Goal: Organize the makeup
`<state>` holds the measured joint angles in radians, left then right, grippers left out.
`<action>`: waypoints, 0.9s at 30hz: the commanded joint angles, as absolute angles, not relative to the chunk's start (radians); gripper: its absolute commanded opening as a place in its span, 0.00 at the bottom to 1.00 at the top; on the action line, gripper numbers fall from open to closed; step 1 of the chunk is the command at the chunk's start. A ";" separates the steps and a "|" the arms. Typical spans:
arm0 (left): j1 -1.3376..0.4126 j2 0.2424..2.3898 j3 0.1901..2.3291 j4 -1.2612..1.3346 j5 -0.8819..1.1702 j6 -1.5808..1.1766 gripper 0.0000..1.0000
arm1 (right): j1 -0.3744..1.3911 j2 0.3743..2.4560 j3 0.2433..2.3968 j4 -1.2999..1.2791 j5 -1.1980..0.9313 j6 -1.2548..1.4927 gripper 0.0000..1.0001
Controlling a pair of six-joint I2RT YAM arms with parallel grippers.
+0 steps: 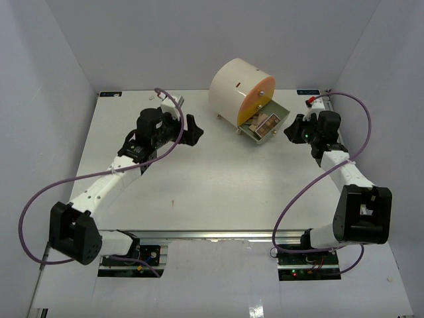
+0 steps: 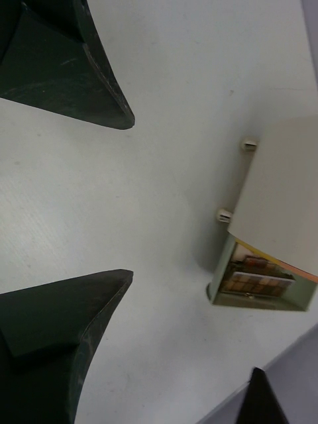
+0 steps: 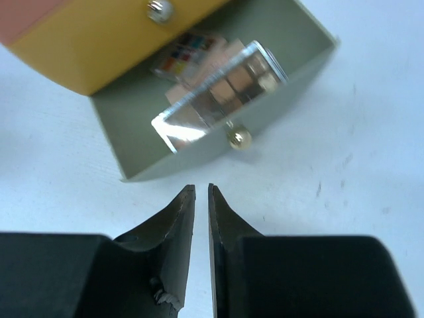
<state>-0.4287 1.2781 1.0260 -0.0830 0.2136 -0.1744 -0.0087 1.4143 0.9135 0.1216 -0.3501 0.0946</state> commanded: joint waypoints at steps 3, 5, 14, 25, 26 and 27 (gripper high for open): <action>-0.421 1.584 1.451 -0.031 0.312 -0.176 0.98 | -0.071 1.466 0.888 0.151 -0.388 0.274 0.20; -0.416 1.729 1.569 -0.065 0.329 -0.169 0.98 | -0.074 1.487 0.891 0.146 -0.379 0.282 0.21; -0.398 2.182 2.163 -0.133 0.363 -0.171 0.98 | -0.096 1.530 0.898 0.152 -0.385 0.281 0.22; -0.387 2.259 2.124 0.102 0.353 -0.228 0.98 | -0.107 1.610 0.925 0.165 -0.417 0.298 0.22; -0.385 2.255 2.109 0.113 0.358 -0.226 0.98 | -0.106 1.622 0.932 0.166 -0.419 0.301 0.22; -0.382 2.249 2.092 0.127 0.360 -0.225 0.98 | -0.106 1.634 0.939 0.167 -0.422 0.306 0.22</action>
<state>-0.3900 2.2696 2.0933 0.0420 0.3342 -0.2162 -0.1055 1.5984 0.8879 0.1265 -0.3921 0.2840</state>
